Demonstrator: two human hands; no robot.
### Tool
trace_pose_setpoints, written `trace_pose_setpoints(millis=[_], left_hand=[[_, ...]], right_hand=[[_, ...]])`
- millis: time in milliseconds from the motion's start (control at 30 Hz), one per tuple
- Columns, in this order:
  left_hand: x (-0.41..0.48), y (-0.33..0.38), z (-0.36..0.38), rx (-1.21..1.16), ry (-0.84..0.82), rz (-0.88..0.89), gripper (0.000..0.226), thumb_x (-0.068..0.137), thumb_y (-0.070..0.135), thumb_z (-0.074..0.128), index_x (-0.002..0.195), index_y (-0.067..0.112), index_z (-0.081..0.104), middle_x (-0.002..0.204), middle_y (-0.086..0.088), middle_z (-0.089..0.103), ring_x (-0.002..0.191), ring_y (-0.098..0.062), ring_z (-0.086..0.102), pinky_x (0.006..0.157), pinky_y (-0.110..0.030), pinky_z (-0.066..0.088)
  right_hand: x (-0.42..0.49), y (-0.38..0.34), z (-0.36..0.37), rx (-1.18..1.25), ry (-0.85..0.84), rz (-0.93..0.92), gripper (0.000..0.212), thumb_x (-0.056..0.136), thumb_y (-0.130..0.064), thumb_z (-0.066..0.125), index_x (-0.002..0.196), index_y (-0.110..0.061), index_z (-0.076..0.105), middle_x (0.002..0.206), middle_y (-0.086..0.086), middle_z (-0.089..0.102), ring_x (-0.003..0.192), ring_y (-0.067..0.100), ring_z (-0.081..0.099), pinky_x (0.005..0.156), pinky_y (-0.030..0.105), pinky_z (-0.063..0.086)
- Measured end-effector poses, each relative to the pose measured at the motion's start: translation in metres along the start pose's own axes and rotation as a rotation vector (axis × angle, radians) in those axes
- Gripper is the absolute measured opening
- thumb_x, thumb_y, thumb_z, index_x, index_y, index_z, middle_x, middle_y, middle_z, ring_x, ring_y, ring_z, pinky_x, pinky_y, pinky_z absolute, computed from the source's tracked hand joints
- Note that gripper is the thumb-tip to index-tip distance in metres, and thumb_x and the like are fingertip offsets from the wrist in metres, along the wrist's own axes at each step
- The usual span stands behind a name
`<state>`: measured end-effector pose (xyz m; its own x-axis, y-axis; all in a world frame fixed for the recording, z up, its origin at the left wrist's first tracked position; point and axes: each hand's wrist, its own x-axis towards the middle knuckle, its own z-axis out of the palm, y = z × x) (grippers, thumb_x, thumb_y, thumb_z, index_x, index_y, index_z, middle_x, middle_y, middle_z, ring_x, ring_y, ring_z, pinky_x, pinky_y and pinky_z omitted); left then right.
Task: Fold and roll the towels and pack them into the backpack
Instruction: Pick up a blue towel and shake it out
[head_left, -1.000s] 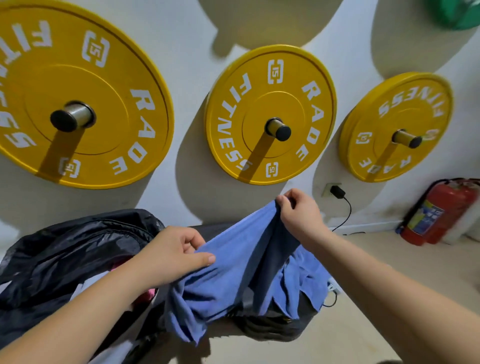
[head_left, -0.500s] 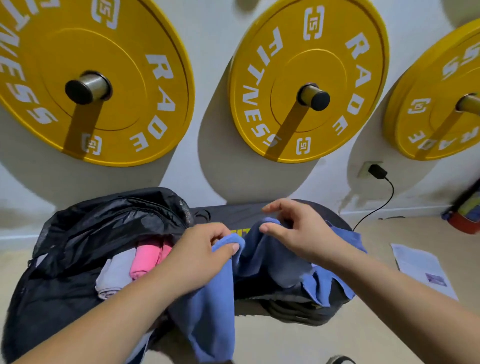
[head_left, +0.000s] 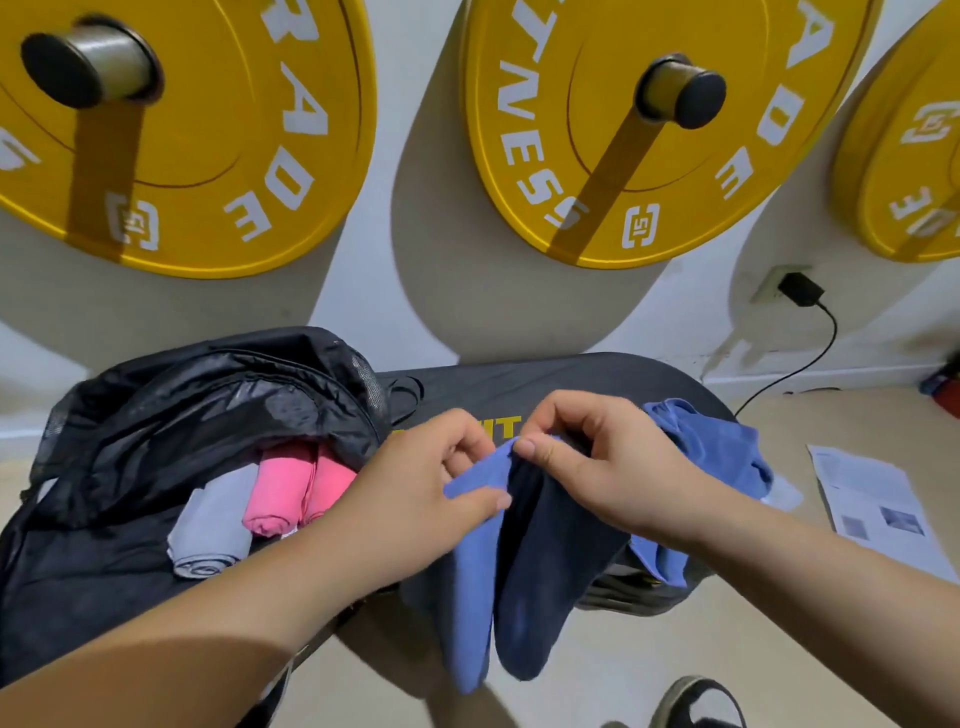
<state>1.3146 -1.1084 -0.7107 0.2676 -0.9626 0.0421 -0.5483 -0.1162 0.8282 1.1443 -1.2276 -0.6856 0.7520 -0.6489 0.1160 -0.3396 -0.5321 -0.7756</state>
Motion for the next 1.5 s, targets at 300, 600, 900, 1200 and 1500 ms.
trace_pose_setpoints(millis=[300, 600, 900, 1200, 1500], left_hand=[[0.007, -0.013, -0.02, 0.03, 0.038, -0.188, 0.029, 0.073, 0.03, 0.088, 0.07, 0.011, 0.066, 0.066, -0.005, 0.065, 0.054, -0.005, 0.05, 0.055, -0.023, 0.039], [0.005, 0.0, -0.026, -0.318, 0.176, -0.346, 0.023, 0.077, 0.025, 0.087, 0.084, 0.009, 0.072, 0.07, -0.009, 0.071, 0.054, -0.01, 0.059, 0.047, -0.018, 0.041], [-0.004, 0.008, 0.004, -0.334, 0.046, -0.241, 0.013, 0.09, 0.023, 0.074, 0.085, 0.011, 0.071, 0.083, -0.014, 0.074, 0.072, -0.012, 0.059, 0.072, -0.032, 0.048], [0.0, 0.022, 0.012, -0.247, 0.081, -0.092, 0.039, 0.097, 0.035, 0.058, 0.078, 0.001, 0.056, 0.067, -0.021, 0.046, 0.064, -0.017, 0.039, 0.059, -0.038, 0.037], [0.0, 0.021, 0.009, -0.415, 0.109, -0.211, 0.015, 0.095, 0.027, 0.068, 0.089, 0.018, 0.078, 0.076, -0.006, 0.072, 0.069, -0.017, 0.06, 0.076, -0.05, 0.057]], right_hand=[[0.014, 0.067, -0.031, 0.038, 0.432, 0.441, 0.017, 0.095, -0.028, 0.067, 0.083, -0.016, 0.067, 0.066, -0.005, 0.061, 0.06, 0.006, 0.053, 0.057, 0.02, 0.044], [0.001, 0.069, -0.03, 0.232, 0.285, 0.63, 0.013, 0.09, -0.02, 0.073, 0.082, -0.012, 0.068, 0.072, -0.002, 0.061, 0.069, 0.015, 0.054, 0.061, 0.022, 0.043], [-0.004, -0.006, -0.009, 0.76, -0.046, 0.571, 0.017, 0.082, 0.004, 0.076, 0.092, -0.008, 0.07, 0.085, 0.013, 0.073, 0.076, 0.023, 0.069, 0.071, 0.032, 0.057], [-0.003, 0.0, -0.007, 0.786, -0.042, 0.453, 0.05, 0.083, 0.02, 0.042, 0.113, -0.008, 0.069, 0.114, 0.029, 0.071, 0.097, 0.037, 0.072, 0.095, 0.045, 0.056], [-0.012, -0.006, -0.005, 0.331, -0.057, 0.137, 0.029, 0.088, 0.003, 0.064, 0.1, -0.021, 0.075, 0.093, 0.008, 0.079, 0.096, 0.041, 0.073, 0.087, 0.063, 0.055]])
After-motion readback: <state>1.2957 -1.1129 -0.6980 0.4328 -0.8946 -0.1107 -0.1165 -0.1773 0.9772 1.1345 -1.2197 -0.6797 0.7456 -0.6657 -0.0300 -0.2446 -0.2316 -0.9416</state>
